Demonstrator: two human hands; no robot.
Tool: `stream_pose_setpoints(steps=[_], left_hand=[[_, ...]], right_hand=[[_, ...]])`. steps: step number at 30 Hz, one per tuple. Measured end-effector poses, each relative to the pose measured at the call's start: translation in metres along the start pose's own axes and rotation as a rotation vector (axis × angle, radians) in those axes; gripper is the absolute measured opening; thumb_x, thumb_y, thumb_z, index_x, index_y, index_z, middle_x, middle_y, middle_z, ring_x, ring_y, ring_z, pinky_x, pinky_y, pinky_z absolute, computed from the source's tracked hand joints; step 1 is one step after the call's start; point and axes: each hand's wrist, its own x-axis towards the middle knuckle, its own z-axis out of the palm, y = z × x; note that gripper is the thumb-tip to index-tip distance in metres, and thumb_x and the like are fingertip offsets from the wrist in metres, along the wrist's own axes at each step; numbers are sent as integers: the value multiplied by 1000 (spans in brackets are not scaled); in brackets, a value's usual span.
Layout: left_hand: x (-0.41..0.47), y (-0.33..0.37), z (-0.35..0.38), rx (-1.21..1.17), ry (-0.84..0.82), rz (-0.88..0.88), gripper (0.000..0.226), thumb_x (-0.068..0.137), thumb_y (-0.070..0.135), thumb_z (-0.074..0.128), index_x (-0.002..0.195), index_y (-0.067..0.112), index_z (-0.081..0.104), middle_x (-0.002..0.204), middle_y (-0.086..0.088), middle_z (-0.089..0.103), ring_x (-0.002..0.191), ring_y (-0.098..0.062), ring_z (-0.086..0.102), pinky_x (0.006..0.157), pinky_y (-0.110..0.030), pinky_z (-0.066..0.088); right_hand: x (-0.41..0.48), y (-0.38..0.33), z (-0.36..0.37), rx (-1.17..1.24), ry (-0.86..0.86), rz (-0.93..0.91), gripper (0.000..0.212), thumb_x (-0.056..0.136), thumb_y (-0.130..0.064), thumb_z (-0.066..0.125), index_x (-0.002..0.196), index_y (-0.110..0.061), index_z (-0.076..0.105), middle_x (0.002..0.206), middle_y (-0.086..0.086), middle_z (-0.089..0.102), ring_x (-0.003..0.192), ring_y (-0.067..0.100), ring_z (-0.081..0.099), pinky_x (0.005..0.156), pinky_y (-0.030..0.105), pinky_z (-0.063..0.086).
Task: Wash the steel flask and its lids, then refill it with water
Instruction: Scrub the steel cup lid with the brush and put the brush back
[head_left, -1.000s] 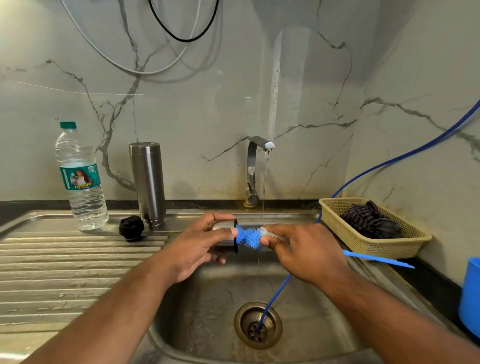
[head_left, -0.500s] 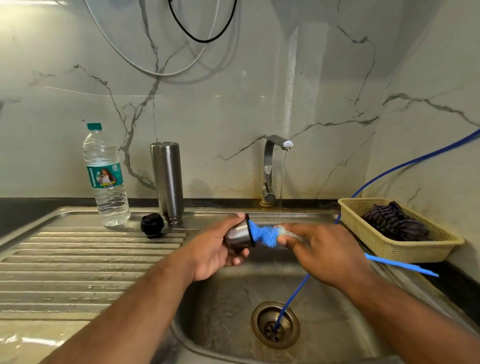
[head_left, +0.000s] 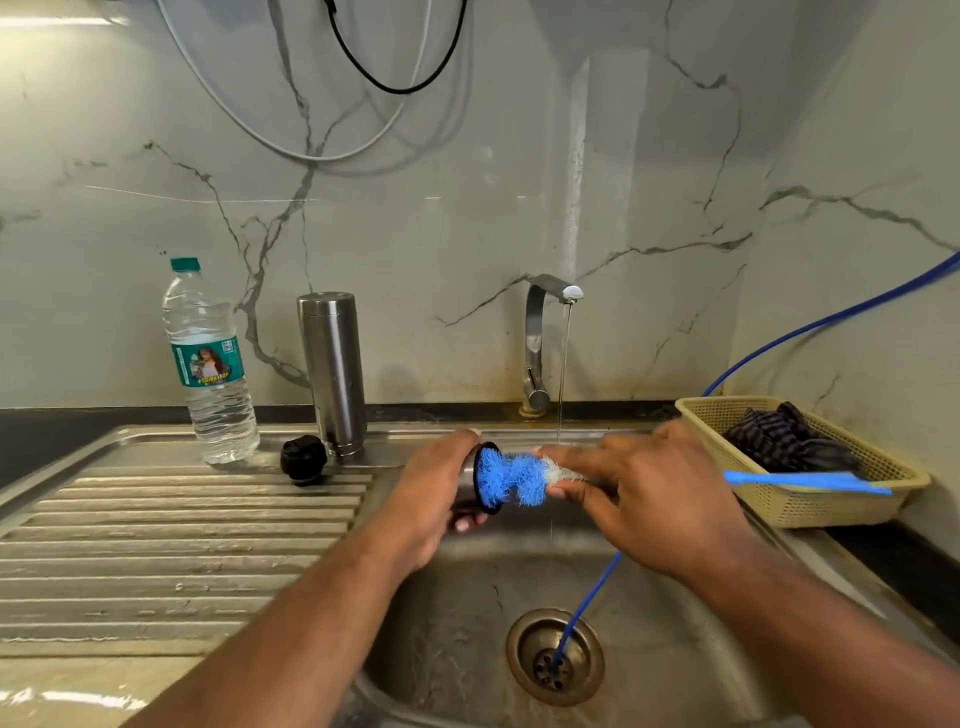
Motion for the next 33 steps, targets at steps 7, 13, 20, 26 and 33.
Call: stream_pose_setpoints(steps=[7,13,20,26,33], left_hand=[[1,5,-8,235,-100,-34,37,106,41,44,99,10,64,72,-12,67,52,-17,58,39,-23,35],[-1,8,1,104,44,173,30,104,36,49,100,11,66,90,-10,68,71,-18,69,48,-22,47],[-4,3,-15,439,-59,-276,48,105,50,43,107,9,67,73,-10,68,46,-13,52,38,-19,32],[-3,7,-12,130,-52,-254,45,105,44,39,105,3,57,63,-12,60,44,-15,47,33,-19,26],[-7,9,-1,459,101,91,38,106,42,41,97,12,62,86,-14,67,63,-20,63,43,-25,42]], right_hand=[[-1,2,-6,-83,169,-71,35,98,-56,48,125,-49,68,80,-9,65,73,16,61,76,37,42],[-2,-7,-6,439,-212,251,28,96,-67,49,96,-51,72,68,-12,68,64,4,60,68,32,53],[-2,8,-1,-114,253,-383,30,95,-37,66,125,-40,71,79,-4,61,68,21,57,82,41,36],[-3,-6,-2,-39,173,-224,31,97,-51,57,121,-39,72,70,-10,59,61,14,52,77,33,26],[1,-16,-18,157,-119,121,39,91,-73,49,123,-56,65,96,-17,77,88,5,68,78,26,39]])
